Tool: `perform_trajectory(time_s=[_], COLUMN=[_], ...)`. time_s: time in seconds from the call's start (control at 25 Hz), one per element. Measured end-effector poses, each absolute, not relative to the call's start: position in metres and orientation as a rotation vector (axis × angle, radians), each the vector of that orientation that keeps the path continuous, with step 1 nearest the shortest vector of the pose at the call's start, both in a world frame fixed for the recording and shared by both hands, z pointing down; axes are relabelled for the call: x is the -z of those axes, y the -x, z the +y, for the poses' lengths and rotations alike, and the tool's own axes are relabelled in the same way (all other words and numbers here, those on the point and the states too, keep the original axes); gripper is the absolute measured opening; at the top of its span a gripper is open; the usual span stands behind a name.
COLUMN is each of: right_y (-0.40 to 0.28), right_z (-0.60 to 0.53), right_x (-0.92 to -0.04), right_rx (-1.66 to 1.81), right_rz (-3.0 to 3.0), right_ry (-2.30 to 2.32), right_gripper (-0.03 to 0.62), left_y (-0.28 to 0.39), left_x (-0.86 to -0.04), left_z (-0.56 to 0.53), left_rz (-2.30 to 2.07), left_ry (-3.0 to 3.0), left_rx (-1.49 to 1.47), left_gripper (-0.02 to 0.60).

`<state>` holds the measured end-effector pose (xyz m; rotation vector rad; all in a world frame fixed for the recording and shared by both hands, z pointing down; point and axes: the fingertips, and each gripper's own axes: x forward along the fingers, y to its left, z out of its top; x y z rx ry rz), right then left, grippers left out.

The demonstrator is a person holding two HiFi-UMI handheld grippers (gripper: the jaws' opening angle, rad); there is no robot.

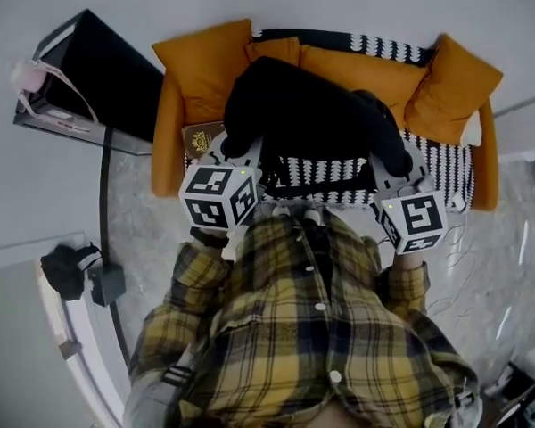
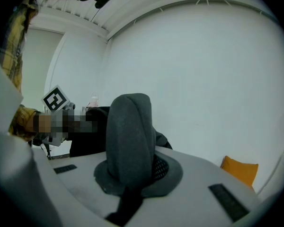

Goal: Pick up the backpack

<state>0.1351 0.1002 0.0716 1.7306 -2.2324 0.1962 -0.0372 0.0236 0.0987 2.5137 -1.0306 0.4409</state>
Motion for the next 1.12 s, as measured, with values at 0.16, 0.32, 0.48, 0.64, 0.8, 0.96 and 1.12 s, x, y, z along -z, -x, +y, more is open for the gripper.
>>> perform_trajectory(time_s=[0.16,0.32,0.48,0.64,0.8,0.96,1.12], right_y=[-0.1338,-0.1326,-0.1325,-0.1323,-0.1311,-0.1325,-0.1345], right_z=[0.0992,0.0978,0.0968,0.0961,0.0955,0.097,0.0986], right_x=[-0.0732,-0.0738,-0.0747,-0.0768,-0.0768,-0.0768,-0.078], right_rx=[-0.194,-0.2,-0.207,-0.213,-0.216,-0.213,-0.211], right_rz=[-2.231,-2.233,-2.235,-2.236,-2.237,-2.236,-2.235], right_ry=[-1.731,-1.726,-1.727,-1.727,-1.724,-1.718,-1.72], right_gripper=[0.026,0.026,0.026,0.026,0.026,0.026,0.026], left_y=[0.0389,0.0398,0.0397,0.0396,0.0397,0.0379,0.0352], left_x=[-0.0999,-0.1,-0.0999,-0.1012,-0.101,-0.1009,-0.1023], left_z=[0.0228,0.0214,0.0205,0.0196,0.0188,0.0197,0.0209], left_rz=[-1.032,-1.036,-1.03,-1.023,-1.015,-1.006,-0.999], left_ry=[-2.513,-2.511,-2.522,-2.535,-2.549,-2.555,-2.561], left_rx=[-0.441,-0.443,-0.456,-0.467,-0.481,-0.491,-0.492], left_gripper=[0.034,0.034,0.034,0.034,0.034,0.034,0.034])
